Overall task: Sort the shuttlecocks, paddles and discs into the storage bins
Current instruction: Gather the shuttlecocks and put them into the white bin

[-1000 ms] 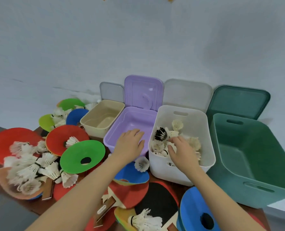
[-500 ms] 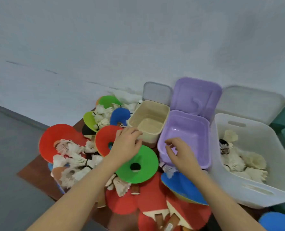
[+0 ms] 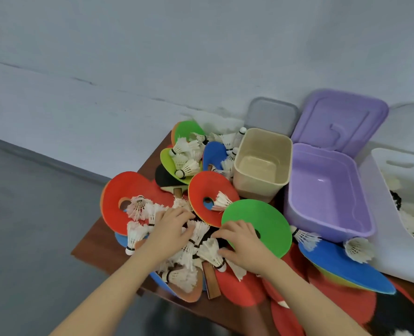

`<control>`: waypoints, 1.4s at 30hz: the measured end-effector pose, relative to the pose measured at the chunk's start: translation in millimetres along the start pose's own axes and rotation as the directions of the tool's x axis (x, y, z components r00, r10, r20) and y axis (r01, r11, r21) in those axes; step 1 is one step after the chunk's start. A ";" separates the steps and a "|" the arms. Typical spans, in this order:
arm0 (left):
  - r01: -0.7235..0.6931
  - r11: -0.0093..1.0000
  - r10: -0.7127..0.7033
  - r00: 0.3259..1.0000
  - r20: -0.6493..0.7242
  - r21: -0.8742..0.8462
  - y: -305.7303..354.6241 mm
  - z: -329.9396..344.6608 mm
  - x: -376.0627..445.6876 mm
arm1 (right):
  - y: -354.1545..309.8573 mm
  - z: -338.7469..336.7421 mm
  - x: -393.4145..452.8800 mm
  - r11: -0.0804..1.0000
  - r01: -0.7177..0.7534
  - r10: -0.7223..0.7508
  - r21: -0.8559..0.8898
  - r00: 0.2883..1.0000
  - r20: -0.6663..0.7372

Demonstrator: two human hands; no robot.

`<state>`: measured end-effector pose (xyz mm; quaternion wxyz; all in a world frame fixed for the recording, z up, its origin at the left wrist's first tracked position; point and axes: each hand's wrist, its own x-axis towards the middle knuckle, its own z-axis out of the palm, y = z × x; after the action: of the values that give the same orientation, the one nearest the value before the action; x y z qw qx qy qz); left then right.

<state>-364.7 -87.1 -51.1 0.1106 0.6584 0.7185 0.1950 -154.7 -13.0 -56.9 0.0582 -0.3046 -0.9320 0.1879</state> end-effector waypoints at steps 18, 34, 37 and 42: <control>0.020 0.964 -0.111 0.937 0.330 0.265 0.6 20.1 -30.5 | -0.8 14.6 -18.5 0.963 -0.101 0.161 0.248 0.958 -0.236; -0.076 0.997 0.072 0.984 -0.164 -0.015 62.4 2.2 -9.8 | 40.1 -48.9 -49.7 0.921 0.027 0.179 0.389 0.857 -0.483; -0.129 0.992 0.123 0.967 -0.223 -0.012 107.0 2.7 15.9 | 64.3 -78.1 -70.1 0.937 0.063 0.148 0.343 0.818 -0.556; -0.263 0.961 0.234 0.939 -0.252 -0.085 208.6 12.3 64.2 | 119.0 -123.7 -127.3 0.940 0.021 0.209 0.339 0.753 -0.624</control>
<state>-178.2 -10.1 33.0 0.0361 0.7079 0.6247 0.3275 40.6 39.5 12.1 0.4183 -0.3840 -0.7921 0.2238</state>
